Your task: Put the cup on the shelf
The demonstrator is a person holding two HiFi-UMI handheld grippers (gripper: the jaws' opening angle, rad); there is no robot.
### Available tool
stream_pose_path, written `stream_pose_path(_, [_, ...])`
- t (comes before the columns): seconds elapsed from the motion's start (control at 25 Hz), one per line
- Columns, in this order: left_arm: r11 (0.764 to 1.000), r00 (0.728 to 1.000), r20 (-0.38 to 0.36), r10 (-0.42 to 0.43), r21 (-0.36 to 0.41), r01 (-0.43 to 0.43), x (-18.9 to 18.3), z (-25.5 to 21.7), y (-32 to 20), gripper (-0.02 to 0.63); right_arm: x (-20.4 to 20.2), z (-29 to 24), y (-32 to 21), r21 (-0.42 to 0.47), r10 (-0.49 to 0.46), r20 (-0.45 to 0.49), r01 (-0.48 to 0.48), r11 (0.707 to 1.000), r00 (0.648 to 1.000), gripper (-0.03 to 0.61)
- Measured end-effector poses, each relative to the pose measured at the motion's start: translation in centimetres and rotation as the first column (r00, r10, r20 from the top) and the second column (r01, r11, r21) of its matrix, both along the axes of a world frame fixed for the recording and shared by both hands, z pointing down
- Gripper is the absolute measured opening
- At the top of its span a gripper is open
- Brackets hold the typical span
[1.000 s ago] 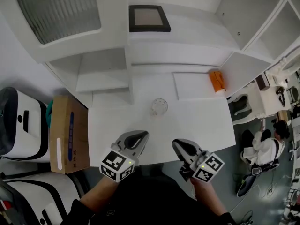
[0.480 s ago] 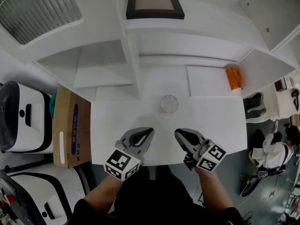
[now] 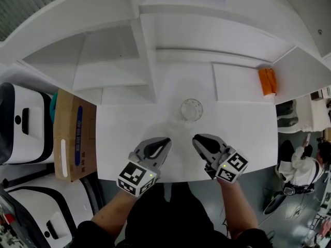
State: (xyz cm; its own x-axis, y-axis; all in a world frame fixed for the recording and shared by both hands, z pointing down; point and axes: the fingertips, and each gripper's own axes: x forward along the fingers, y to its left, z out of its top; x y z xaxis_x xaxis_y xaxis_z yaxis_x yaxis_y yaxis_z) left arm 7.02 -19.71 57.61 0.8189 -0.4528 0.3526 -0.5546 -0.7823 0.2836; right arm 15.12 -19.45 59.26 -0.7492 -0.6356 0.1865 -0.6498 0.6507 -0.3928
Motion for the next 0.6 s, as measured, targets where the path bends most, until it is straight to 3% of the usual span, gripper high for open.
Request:
stream_pose_path(0.4, [0.998,1.000,-0.009,0.009,-0.059,-0.010,0.4,2.7,-0.8,0.014,0.5,5.3,-2.9,-0.068,0.035,-0.041,-0.037,0.997,0.999,0.026])
stream_pose_path(0.52, [0.998,1.000,-0.006,0.004,-0.067,-0.004,0.2,2.9,-0.9,0.014,0.6,6.6,-3.3,-0.104,0.050,-0.040,-0.053,0.993,0.998,0.098])
stream_pose_path(0.6, [0.997,1.000,-0.001,0.001,-0.072,-0.001,0.0,3.1,-0.9,0.014,0.5,7.2,-3.5,-0.120,0.053,-0.048,-0.059,0.991,0.997,0.103])
